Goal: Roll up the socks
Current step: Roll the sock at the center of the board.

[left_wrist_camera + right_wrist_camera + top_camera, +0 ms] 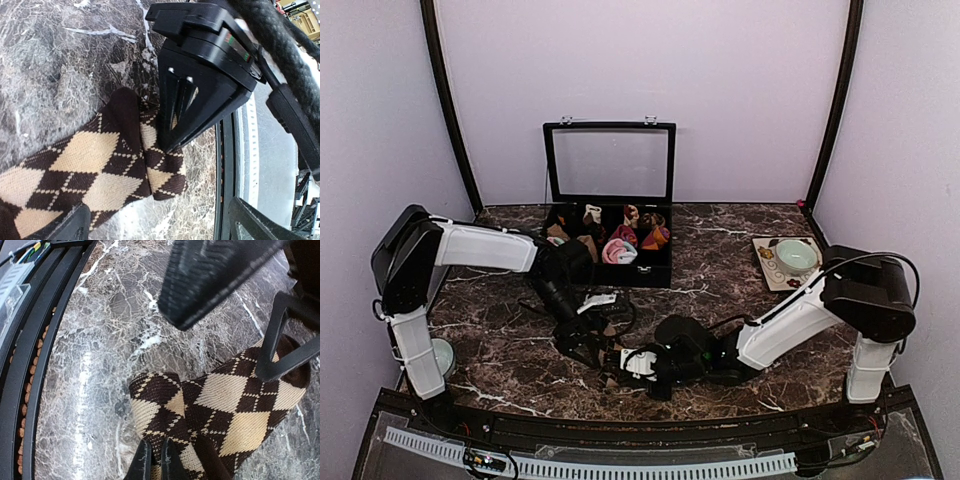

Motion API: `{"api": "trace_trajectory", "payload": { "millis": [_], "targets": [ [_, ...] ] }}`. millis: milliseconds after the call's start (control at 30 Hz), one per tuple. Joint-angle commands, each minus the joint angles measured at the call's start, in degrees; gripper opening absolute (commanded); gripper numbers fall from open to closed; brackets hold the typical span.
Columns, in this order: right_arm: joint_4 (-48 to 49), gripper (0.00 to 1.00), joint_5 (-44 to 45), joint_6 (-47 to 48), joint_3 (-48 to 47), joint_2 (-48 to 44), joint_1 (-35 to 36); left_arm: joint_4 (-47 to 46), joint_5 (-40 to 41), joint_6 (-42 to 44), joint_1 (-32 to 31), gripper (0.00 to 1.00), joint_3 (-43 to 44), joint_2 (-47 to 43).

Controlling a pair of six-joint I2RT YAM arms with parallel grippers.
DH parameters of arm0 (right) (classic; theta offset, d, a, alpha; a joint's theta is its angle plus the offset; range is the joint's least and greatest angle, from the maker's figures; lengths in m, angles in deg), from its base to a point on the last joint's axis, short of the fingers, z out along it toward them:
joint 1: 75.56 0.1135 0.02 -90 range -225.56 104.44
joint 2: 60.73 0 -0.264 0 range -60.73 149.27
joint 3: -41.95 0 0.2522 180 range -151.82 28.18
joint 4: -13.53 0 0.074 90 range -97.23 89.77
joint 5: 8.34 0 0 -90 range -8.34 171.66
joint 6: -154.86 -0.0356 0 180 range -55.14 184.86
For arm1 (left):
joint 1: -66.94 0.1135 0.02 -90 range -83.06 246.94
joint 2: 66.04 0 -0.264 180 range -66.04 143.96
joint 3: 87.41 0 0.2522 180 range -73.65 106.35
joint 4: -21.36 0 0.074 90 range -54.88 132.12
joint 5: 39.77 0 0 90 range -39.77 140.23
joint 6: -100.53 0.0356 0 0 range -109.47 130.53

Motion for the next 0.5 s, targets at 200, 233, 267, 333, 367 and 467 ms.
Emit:
{"api": "trace_trajectory", "payload": {
  "millis": [200, 233, 267, 333, 367, 467],
  "targets": [
    [-23.34, 0.0, -11.37, -10.77, -4.28, 6.69, -6.59, -8.49, 6.88, 0.7, 1.79, 0.99, -8.15, -10.1],
    [-24.91, 0.0, -12.44, -10.98, -4.98, 7.45, -6.98, -8.51, 8.03, 0.51, 1.82, 0.99, -8.01, -9.42],
    [-26.37, 0.0, -13.38, -11.1, -6.49, 8.15, -7.5, -9.4, 9.76, -0.3, 1.85, 0.98, -8.08, -8.81],
    [-33.71, 0.0, -18.47, -12.38, -12.46, 11.99, -8.66, -12.74, 9.16, 0.51, 1.92, 0.95, -10.6, -11.35],
    [-34.14, 0.0, -20.43, -12.84, -12.85, 12.43, -9.12, -13.81, 8.94, 0.89, 1.9, 0.95, -12.12, -12.78],
    [-35.69, 0.0, -23.0, -14.83, -14.2, 13.8, -10.24, -15.44, 10.69, 3.03, 1.97, 0.94, -16.98, -16.84]
  ]
}}
